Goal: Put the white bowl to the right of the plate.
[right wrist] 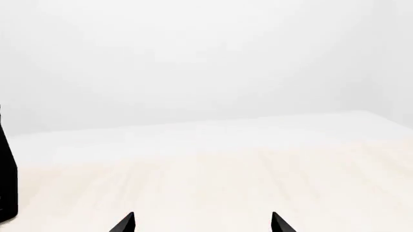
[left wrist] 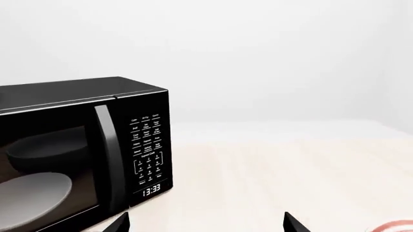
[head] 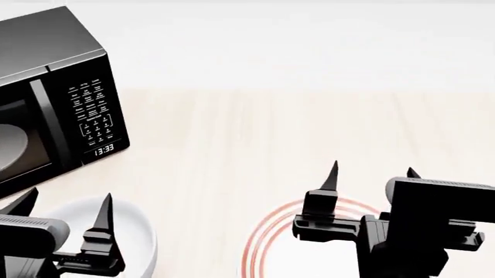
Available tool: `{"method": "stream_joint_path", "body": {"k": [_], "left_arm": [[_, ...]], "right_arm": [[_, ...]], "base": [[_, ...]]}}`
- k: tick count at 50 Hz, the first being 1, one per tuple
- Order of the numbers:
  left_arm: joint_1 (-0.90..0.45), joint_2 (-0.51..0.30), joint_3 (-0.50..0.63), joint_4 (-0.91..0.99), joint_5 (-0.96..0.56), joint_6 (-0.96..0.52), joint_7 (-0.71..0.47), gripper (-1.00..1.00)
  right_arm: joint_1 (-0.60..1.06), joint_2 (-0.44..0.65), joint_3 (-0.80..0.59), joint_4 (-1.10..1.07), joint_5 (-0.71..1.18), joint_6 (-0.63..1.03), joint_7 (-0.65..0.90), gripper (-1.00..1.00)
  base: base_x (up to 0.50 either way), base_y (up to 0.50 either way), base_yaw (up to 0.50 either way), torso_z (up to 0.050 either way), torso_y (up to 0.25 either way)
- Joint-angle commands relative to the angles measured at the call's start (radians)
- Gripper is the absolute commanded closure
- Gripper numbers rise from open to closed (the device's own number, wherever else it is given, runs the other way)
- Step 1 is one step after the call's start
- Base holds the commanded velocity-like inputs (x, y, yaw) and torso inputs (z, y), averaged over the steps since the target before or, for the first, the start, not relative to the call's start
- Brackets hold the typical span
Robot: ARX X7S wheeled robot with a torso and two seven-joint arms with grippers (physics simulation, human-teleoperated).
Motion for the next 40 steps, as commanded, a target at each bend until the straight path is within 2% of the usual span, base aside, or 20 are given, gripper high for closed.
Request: {"method": "stream_joint_path", "body": {"k": [1, 3, 6, 8, 10, 14, 16, 19, 22, 23, 24, 25, 26, 27, 30, 34, 37, 38, 40], "left_arm": [[0.024, -0.012, -0.023, -0.018, 0.004, 0.048, -0.018, -1.0], [0.042, -0.015, -0.033, -0.016, 0.019, 0.066, -0.037, -1.0], [0.083, -0.023, -0.061, 0.003, 0.026, 0.083, -0.056, -1.0], [0.121, -0.03, -0.095, 0.032, 0.054, 0.104, -0.097, -1.0], [0.139, -0.039, -0.103, 0.041, 0.075, 0.116, -0.114, -1.0], [0.197, -0.033, -0.196, 0.062, 0.039, 0.147, -0.136, -1.0], [0.207, -0.037, -0.216, 0.064, 0.046, 0.136, -0.153, -1.0], [0.217, -0.033, -0.252, 0.046, 0.018, 0.161, -0.149, -1.0], [0.212, -0.034, -0.269, -0.003, 0.017, 0.18, -0.154, -1.0], [0.211, -0.034, -0.273, -0.014, 0.016, 0.185, -0.154, -1.0], [0.21, -0.037, -0.276, -0.02, 0.016, 0.189, -0.154, -1.0], [0.21, -0.04, -0.275, -0.012, 0.028, 0.189, -0.163, -1.0], [0.211, -0.04, -0.277, -0.015, 0.023, 0.19, -0.162, -1.0], [0.212, -0.041, -0.281, -0.013, 0.02, 0.188, -0.162, -1.0], [0.214, -0.042, -0.287, -0.016, 0.021, 0.19, -0.169, -1.0], [0.22, -0.046, -0.301, -0.003, 0.023, 0.18, -0.184, -1.0], [0.22, -0.049, -0.302, -0.004, 0.026, 0.179, -0.189, -1.0], [0.23, -0.046, -0.306, -0.02, 0.03, 0.206, -0.189, -1.0], [0.231, -0.047, -0.307, -0.025, 0.03, 0.212, -0.19, -1.0]], "right_arm": [[0.03, 0.01, -0.021, -0.058, 0.013, 0.163, 0.046, -1.0], [0.028, 0.01, -0.018, -0.095, 0.02, 0.189, 0.053, -1.0], [0.023, 0.046, -0.116, -0.119, -0.081, 0.123, 0.122, -1.0], [0.048, 0.037, -0.11, -0.14, -0.027, 0.153, 0.074, -1.0], [0.079, 0.034, -0.094, -0.141, 0.042, 0.245, 0.025, -1.0], [0.195, -0.037, -0.035, -0.091, 0.088, 0.431, 0.058, -1.0], [0.228, -0.047, -0.032, -0.084, 0.091, 0.409, 0.055, -1.0], [0.28, -0.065, -0.013, -0.065, 0.113, 0.462, 0.056, -1.0], [0.339, -0.107, 0.042, -0.046, 0.154, 0.582, 0.062, -1.0], [0.332, -0.098, 0.013, -0.055, 0.137, 0.54, 0.076, -1.0], [0.314, -0.078, -0.045, -0.059, 0.096, 0.466, 0.101, -1.0], [0.322, -0.11, -0.021, -0.056, 0.092, 0.508, 0.134, -1.0], [0.341, -0.153, 0.057, -0.047, 0.149, 0.571, 0.166, -1.0], [0.361, -0.154, 0.076, -0.03, 0.231, 0.645, 0.196, -1.0], [0.379, -0.153, 0.082, -0.012, 0.4, 0.673, 0.34, -1.0], [0.44, -0.145, 0.032, 0.101, 0.665, 0.689, 0.583, -1.0], [0.477, -0.148, 0.006, 0.167, 0.776, 0.684, 0.695, -1.0], [0.519, -0.155, -0.047, 0.284, 0.926, 0.648, 0.845, -1.0], [0.541, -0.153, -0.089, 0.33, 1.003, 0.609, 0.921, -1.0]], "base": [[0.0, 0.0, 0.0, 0.0, 0.0], [0.0, 0.0, 0.0, 0.0, 0.0], [0.0, 0.0, 0.0, 0.0, 0.0], [0.0, 0.0, 0.0, 0.0, 0.0], [0.0, 0.0, 0.0, 0.0, 0.0], [0.0, 0.0, 0.0, 0.0, 0.0], [0.0, 0.0, 0.0, 0.0, 0.0], [0.0, 0.0, 0.0, 0.0, 0.0], [0.0, 0.0, 0.0, 0.0, 0.0], [0.0, 0.0, 0.0, 0.0, 0.0], [0.0, 0.0, 0.0, 0.0, 0.0], [0.0, 0.0, 0.0, 0.0, 0.0], [0.0, 0.0, 0.0, 0.0, 0.0], [0.0, 0.0, 0.0, 0.0, 0.0], [0.0, 0.0, 0.0, 0.0, 0.0], [0.0, 0.0, 0.0, 0.0, 0.0], [0.0, 0.0, 0.0, 0.0, 0.0], [0.0, 0.0, 0.0, 0.0, 0.0], [0.0, 0.0, 0.0, 0.0, 0.0]]}}
